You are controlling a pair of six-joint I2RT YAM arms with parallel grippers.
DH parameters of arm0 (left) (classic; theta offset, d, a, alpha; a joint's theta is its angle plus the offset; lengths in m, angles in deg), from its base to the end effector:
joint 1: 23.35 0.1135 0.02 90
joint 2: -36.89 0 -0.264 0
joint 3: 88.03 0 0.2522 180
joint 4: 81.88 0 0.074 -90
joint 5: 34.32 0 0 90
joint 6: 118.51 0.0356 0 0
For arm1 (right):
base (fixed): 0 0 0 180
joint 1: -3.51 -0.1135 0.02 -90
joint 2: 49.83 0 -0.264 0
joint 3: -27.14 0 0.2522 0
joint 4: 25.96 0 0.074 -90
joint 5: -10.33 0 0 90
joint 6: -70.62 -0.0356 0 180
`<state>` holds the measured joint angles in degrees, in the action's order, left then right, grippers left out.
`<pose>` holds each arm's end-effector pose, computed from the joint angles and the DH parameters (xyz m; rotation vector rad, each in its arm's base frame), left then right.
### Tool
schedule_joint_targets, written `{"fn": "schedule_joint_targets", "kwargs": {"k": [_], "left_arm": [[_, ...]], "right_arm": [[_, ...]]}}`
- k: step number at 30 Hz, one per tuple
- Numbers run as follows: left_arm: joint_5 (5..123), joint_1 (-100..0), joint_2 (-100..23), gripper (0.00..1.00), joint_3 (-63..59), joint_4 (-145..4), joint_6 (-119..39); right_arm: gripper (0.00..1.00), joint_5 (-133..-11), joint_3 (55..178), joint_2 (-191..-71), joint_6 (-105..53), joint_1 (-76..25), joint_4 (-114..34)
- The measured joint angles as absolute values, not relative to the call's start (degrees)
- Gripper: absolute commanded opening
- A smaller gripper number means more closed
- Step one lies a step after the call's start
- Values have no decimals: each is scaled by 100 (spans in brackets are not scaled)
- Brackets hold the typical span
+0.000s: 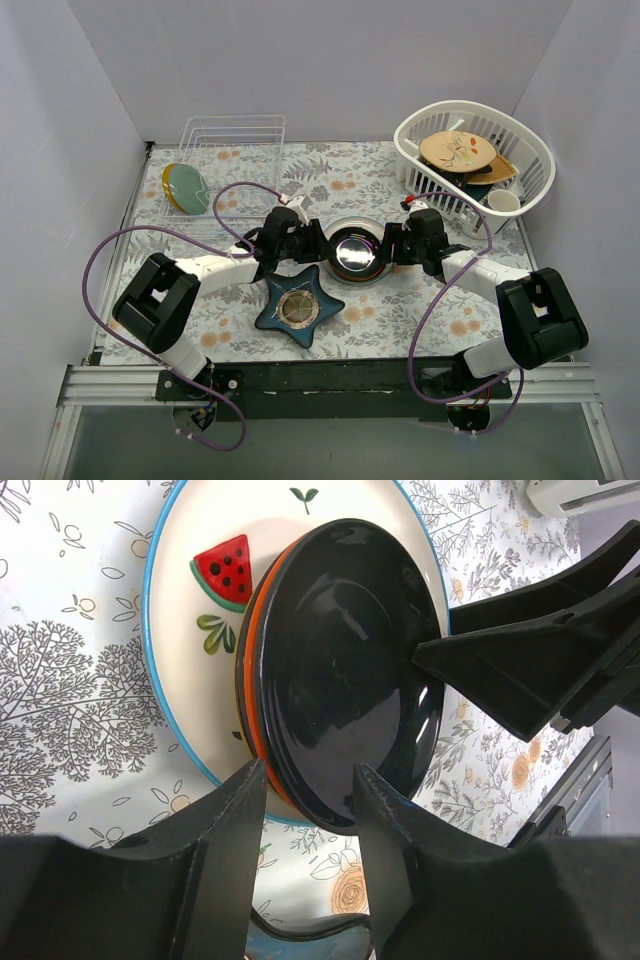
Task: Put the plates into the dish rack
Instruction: Pick up the plate at the center of the board.
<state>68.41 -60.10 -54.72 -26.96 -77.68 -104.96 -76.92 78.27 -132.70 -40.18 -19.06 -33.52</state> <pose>0.2629 -0.2061 0.1873 -0.7114 2.4004 -1.2457 0.2639 0.1115 0.1734 -0.0616 2.2958 0.4532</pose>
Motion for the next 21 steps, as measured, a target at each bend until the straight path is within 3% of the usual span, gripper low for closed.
{"fn": "schedule_joint_targets", "kwargs": {"k": [16, 21], "left_arm": [[6845, -6047, -5807, 32, -2692, -7985, -10509], [6845, -6075, -5892, 22, -2683, -7993, -10524]], "right_arm": [[65, -7694, 7825, -13270, -4013, -1906, -3354], [65, -7694, 7822, -13270, -4007, -1906, -3352]]}}
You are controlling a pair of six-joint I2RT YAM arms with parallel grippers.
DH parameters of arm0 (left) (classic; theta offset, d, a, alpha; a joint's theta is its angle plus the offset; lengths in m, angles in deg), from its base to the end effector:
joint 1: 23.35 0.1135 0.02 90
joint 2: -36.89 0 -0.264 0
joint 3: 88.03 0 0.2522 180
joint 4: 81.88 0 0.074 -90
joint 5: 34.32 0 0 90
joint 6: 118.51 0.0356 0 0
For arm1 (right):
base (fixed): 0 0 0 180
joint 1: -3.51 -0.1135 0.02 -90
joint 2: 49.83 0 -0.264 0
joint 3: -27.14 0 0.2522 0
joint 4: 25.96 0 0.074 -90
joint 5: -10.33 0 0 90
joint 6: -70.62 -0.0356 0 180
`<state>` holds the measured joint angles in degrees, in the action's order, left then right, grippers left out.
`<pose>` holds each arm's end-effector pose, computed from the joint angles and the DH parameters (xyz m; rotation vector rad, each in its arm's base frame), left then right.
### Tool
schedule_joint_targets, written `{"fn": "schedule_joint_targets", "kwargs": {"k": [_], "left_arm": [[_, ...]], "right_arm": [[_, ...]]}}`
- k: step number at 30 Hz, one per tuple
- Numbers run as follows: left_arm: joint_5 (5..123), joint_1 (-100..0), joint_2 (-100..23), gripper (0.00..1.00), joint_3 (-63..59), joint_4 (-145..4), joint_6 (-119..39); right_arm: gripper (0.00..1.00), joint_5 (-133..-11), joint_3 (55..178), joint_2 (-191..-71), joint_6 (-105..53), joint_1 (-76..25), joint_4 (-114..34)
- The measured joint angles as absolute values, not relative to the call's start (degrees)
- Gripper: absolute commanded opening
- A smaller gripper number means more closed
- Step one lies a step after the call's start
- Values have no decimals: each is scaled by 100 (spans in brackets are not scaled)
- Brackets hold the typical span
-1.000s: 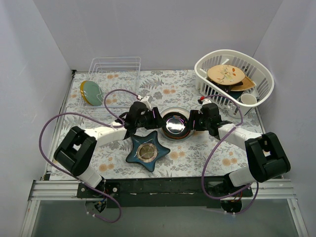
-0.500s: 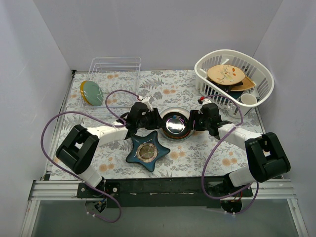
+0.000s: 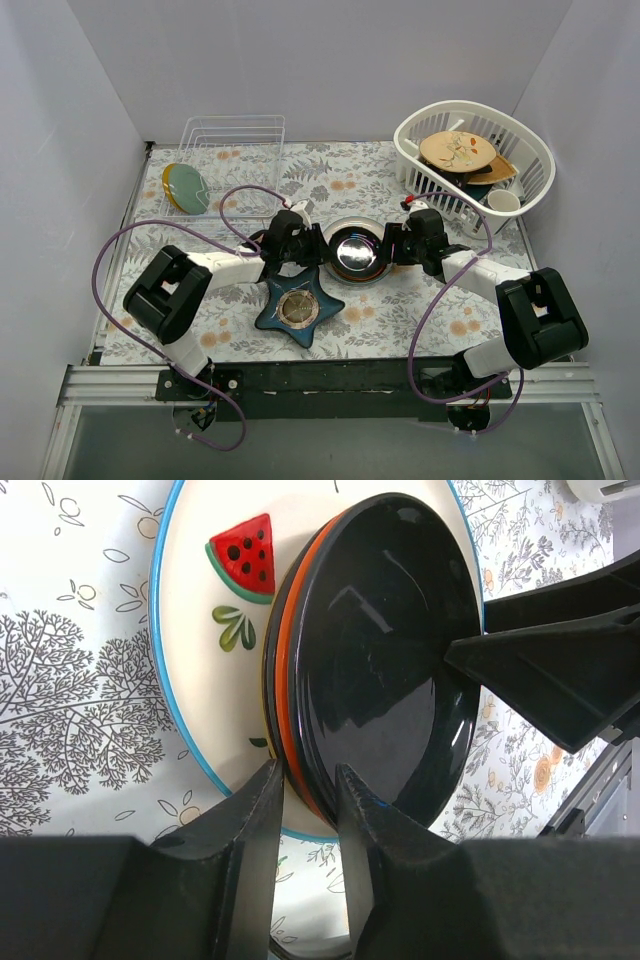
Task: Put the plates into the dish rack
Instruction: Pick up the plate at the center of the board.
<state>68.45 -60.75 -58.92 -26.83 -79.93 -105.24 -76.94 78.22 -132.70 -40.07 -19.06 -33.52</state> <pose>0.2666 -0.2137 0.1681 -0.7191 2.4368 -1.2261 0.2637 0.1115 0.1731 -0.0636 2.2964 0.4516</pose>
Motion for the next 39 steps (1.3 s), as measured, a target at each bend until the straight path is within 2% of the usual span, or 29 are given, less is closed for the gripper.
{"fn": "schedule_joint_targets", "kwargs": {"k": [3, 12, 13, 14, 17, 18, 22, 39], "left_arm": [[6806, -6078, -5892, 16, -2668, -7980, -10542], [6629, -6099, -5890, 16, -2602, -7860, -10517], [6613, -6104, -5886, 14, -2591, -7838, -10507], [6600, -6108, -5879, 8, -2585, -7821, -10496], [6559, -6115, -5816, 0, -2578, -7764, -10456], [6543, -6117, -5789, 0, -2578, -7738, -10443], [6478, -6112, -5709, 0, -2578, -7670, -10413], [6469, -6112, -5704, 0, -2578, -7746, -10415]], "right_arm": [[65, -7692, 7820, -13270, -4003, -1906, -3352], [65, -7679, 7816, -13270, -4007, -1906, -3339], [65, -7677, 7816, -13270, -4005, -1904, -3339], [66, -7675, 7816, -13270, -4005, -1904, -3339], [77, -7666, 7816, -13270, -4005, -1906, -3339], [80, -7651, 7816, -13274, -4011, -1906, -3357], [84, -7607, 7812, -13288, -4013, -1908, -3420], [85, -7605, 8201, -12453, -3994, -1917, -4445]]}}
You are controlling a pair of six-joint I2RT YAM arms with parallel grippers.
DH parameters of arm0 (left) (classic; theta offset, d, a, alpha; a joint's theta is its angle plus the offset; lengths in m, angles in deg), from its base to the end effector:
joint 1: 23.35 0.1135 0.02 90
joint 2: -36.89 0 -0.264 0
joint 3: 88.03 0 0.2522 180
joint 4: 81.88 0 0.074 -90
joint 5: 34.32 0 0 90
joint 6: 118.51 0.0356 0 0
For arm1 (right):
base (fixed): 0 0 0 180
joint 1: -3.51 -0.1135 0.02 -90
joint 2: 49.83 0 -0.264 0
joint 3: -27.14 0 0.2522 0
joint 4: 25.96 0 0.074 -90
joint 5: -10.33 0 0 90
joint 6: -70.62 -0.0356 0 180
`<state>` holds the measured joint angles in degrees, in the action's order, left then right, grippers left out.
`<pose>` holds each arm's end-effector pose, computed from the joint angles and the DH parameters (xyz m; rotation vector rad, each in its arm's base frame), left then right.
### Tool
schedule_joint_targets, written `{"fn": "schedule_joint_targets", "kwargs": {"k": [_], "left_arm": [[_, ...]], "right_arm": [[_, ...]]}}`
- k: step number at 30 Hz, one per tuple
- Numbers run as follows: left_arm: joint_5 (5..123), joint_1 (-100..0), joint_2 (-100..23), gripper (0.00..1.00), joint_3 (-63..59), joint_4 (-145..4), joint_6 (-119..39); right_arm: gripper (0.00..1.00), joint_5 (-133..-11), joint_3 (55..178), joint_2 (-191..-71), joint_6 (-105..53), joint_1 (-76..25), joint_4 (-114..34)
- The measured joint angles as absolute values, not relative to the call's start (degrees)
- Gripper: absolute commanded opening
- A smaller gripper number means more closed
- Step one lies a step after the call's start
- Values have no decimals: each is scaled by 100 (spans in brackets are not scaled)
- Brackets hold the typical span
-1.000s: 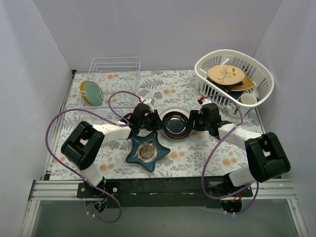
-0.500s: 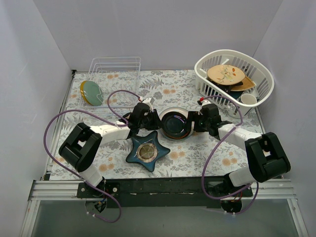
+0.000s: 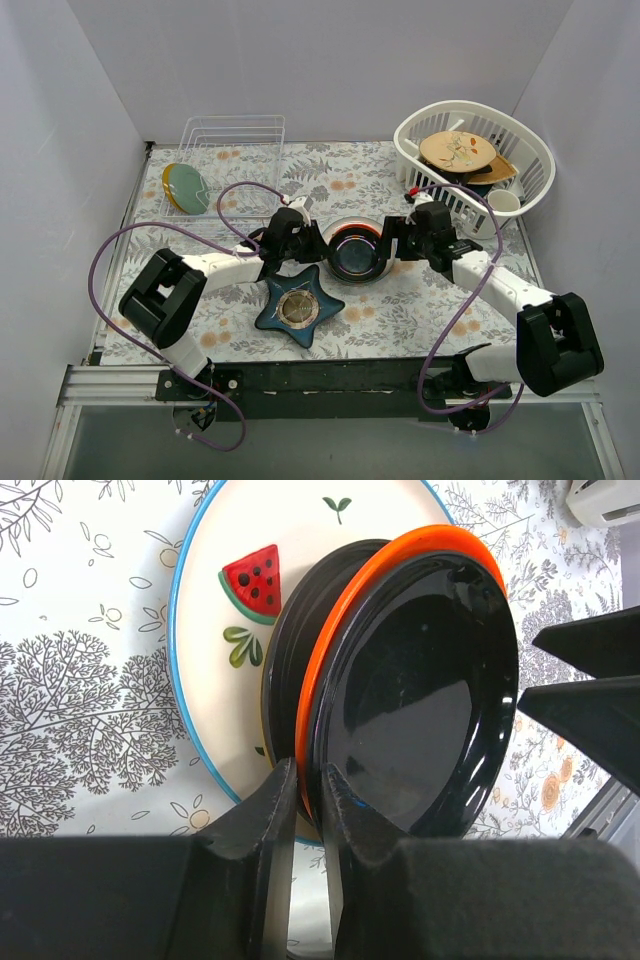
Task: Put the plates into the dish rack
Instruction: Pick up the plate at the center of the board.
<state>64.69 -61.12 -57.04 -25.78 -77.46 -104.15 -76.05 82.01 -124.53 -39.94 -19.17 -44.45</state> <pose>0.2661 -0.2132 0.1801 -0.7160 2.3955 -1.1697 0.2515 0.1075 0.2147 -0.0771 2.2805 0.4741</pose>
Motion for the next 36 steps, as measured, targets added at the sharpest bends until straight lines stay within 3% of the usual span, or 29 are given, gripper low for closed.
{"fn": "schedule_joint_targets", "kwargs": {"k": [11, 18, 33, 35, 36], "left_arm": [[6489, -6112, -5698, 0, -2635, -7897, -10443], [6489, -6112, -5687, 0, -2705, -7976, -10498], [6484, -6112, -5684, 0, -2764, -8046, -10548], [6478, -6112, -5684, 0, -2773, -8048, -10548], [6473, -6112, -5684, 0, -2775, -8046, -10548]], "right_arm": [[85, -7524, 8292, -12466, -4018, -1917, -4471], [47, -7367, 8290, -12595, -4057, -1917, -4449], [22, -7251, 8268, -12595, -4068, -1917, -4390], [17, -7251, 8268, -12595, -4064, -1915, -4390], [10, -7255, 8268, -12595, -4062, -1910, -4393]]}}
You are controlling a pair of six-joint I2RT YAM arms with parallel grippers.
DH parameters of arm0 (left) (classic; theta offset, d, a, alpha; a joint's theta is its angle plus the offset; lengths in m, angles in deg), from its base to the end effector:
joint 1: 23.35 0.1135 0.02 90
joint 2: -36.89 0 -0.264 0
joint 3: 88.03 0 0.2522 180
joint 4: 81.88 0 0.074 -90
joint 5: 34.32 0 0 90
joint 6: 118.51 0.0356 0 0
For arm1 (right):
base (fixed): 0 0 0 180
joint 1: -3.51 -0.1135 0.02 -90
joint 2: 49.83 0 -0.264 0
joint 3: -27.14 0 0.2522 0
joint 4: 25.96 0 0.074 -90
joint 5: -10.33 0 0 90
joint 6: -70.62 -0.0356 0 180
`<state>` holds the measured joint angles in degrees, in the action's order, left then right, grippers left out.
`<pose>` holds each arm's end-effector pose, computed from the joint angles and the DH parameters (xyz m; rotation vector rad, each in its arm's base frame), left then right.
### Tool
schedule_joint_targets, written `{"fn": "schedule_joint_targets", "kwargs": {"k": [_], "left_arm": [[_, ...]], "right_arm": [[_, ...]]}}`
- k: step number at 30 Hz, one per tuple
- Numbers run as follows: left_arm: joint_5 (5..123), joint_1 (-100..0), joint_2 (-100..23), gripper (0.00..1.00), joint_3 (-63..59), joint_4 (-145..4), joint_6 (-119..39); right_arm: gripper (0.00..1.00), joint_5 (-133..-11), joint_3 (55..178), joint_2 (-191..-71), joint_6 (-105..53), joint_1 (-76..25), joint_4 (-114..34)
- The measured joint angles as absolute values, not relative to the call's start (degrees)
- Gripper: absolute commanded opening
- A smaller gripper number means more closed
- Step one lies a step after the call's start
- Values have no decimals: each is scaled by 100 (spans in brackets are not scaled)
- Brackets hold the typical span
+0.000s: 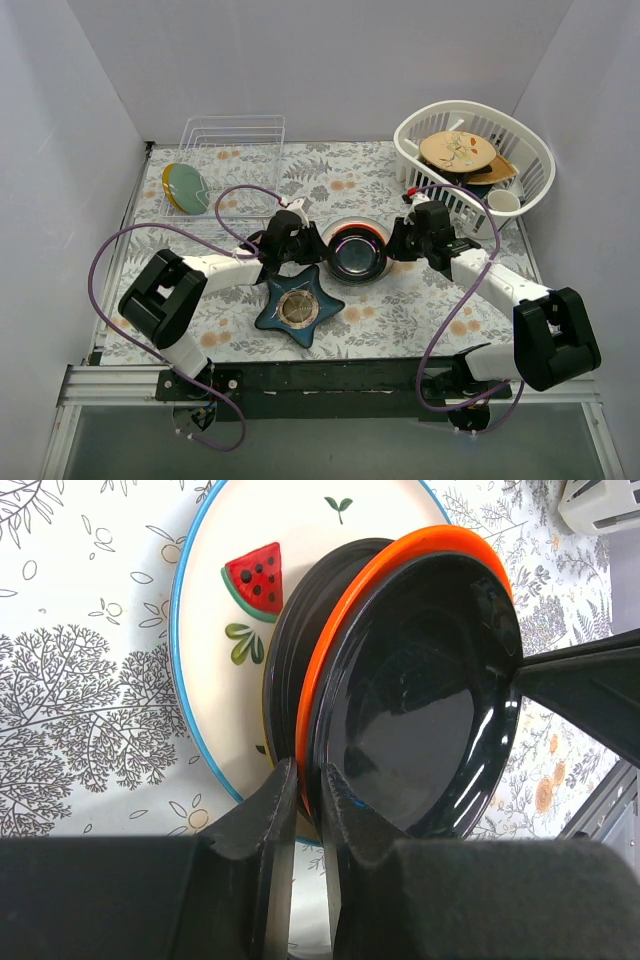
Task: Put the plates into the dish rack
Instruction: Pick up the plate at the center of the board.
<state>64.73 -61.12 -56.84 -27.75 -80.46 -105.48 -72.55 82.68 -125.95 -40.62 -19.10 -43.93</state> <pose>0.2631 -0.2109 0.1755 -0.7366 2.3744 -1.1980 0.2552 0.1111 0.2130 -0.0962 2.2940 0.5453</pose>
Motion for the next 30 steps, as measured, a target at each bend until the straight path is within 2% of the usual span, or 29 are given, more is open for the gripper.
{"fn": "schedule_joint_targets", "kwargs": {"k": [2, 12, 17, 21, 22, 30], "left_arm": [[6467, -6112, -5684, 0, -2775, -8052, -10552], [6465, -6108, -5684, 0, -2775, -8052, -10583], [6465, -6106, -5684, 17, -2775, -8052, -10590], [6489, -6108, -5684, 23, -2775, -8020, -10587], [6498, -6110, -5684, 30, -2775, -8007, -10585], [6557, -6119, -5684, 47, -2775, -7976, -10585]], "right_arm": [[2, -7240, 8266, -12595, -4053, -1908, -4390], [1, -7244, 8266, -12595, -4068, -1901, -4384], [1, -7244, 8266, -12595, -4066, -1901, -4384], [1, -7238, 8266, -12595, -4066, -1901, -4384], [1, -7235, 8266, -12595, -4066, -1904, -4384], [1, -7174, 8266, -12595, -4064, -1910, -4386]]}}
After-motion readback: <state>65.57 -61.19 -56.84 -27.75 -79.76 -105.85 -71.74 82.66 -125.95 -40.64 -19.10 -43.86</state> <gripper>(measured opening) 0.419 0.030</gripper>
